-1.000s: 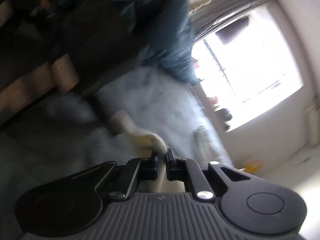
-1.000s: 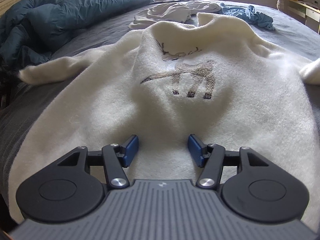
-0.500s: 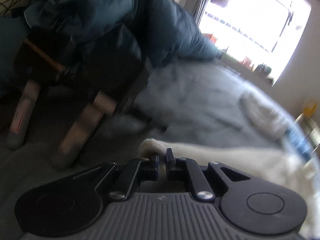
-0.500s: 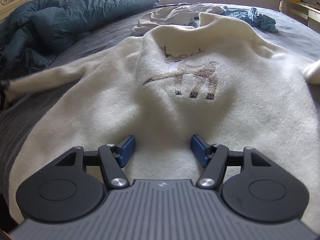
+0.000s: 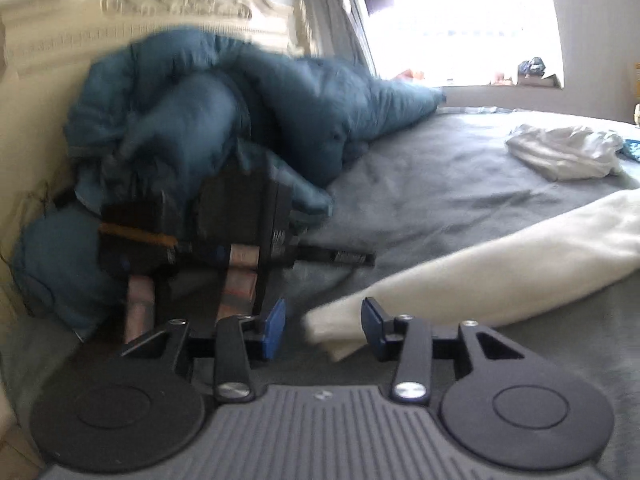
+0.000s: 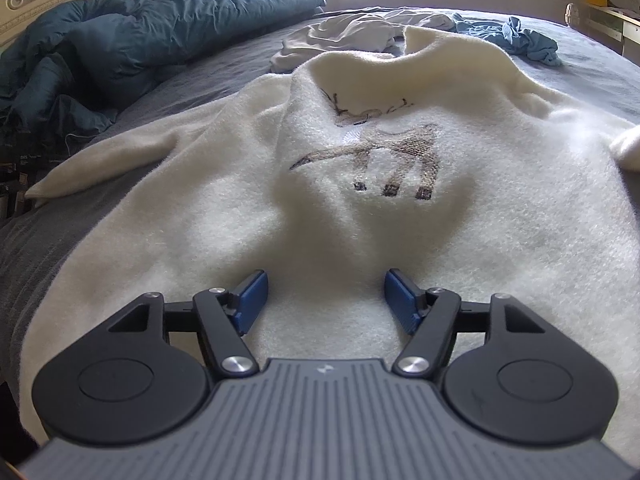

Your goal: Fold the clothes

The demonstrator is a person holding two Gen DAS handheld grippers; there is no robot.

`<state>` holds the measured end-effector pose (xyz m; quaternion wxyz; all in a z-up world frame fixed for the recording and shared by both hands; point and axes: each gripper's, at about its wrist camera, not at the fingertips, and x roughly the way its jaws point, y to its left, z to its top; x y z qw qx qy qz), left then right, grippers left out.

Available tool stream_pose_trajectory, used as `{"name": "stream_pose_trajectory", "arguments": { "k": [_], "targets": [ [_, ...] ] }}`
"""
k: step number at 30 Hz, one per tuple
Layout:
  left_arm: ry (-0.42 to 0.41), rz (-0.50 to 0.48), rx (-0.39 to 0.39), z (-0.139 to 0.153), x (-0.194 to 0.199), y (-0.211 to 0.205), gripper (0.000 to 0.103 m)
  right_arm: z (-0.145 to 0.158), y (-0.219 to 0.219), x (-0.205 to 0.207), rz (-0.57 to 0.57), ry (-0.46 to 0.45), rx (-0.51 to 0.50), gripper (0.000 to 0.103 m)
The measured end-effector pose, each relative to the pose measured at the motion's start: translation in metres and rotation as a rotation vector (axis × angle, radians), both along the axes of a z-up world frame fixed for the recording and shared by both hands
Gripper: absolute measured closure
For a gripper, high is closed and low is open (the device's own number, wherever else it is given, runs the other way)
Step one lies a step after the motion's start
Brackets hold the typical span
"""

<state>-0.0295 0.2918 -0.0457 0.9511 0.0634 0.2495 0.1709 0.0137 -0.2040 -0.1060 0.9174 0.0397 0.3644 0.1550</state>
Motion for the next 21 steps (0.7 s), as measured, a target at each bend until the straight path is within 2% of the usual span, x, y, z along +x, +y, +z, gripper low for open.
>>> {"name": "stream_pose_trajectory", "arguments": {
  "k": [1,3,6,9,12,15,18,21],
  "targets": [
    [-0.022,-0.021,-0.001,0.006,-0.004,-0.009,0.053,0.0,0.0,-0.001,0.004,-0.001,-0.002,0.038],
    [-0.05,-0.118,-0.064,0.018,-0.005,-0.03,0.048,0.003,0.001,0.0,0.017,0.008,-0.019,0.038],
    [-0.035,-0.3,-0.24,0.025,0.004,-0.067,0.042,0.018,0.003,0.001,0.039,0.017,-0.049,0.038],
    [0.015,-0.437,-0.397,0.016,0.04,-0.1,0.042,0.044,-0.007,0.005,0.052,-0.029,-0.043,0.038],
    [0.025,-0.479,-0.424,0.006,0.082,-0.133,0.042,0.074,-0.021,0.02,0.055,-0.081,-0.033,0.038],
    [0.047,-0.512,-0.451,-0.004,0.125,-0.161,0.043,0.101,-0.031,0.054,0.051,-0.111,-0.026,0.038],
    [0.063,-0.529,-0.425,-0.018,0.154,-0.191,0.043,0.119,-0.031,0.104,0.068,-0.125,-0.004,0.038],
    [0.075,-0.525,-0.37,-0.039,0.174,-0.213,0.043,0.121,-0.015,0.165,0.113,-0.115,-0.007,0.038]
  ]
}}
